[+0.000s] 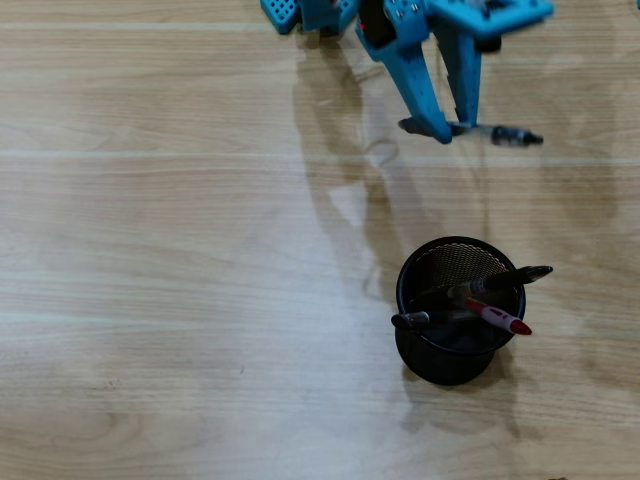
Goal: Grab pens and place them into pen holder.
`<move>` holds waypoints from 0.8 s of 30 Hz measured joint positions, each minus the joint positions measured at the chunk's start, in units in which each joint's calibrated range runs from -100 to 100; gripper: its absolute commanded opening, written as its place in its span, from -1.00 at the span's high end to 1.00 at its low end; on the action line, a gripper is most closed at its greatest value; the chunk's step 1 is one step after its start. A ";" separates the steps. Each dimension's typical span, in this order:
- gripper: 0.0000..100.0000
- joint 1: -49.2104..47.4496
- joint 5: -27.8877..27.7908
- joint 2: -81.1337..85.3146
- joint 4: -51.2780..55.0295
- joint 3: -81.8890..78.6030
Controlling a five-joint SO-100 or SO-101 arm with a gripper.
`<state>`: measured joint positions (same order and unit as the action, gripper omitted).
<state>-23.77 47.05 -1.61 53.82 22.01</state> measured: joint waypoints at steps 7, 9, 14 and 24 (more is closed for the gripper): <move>0.96 1.05 1.40 0.59 -20.11 -4.53; 0.96 1.05 3.02 0.59 -27.71 -8.16; 0.96 1.05 4.99 0.59 -46.96 -19.17; 0.96 1.05 5.36 -2.72 -74.92 -34.61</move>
<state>-22.73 52.41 -4.33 -21.10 -12.60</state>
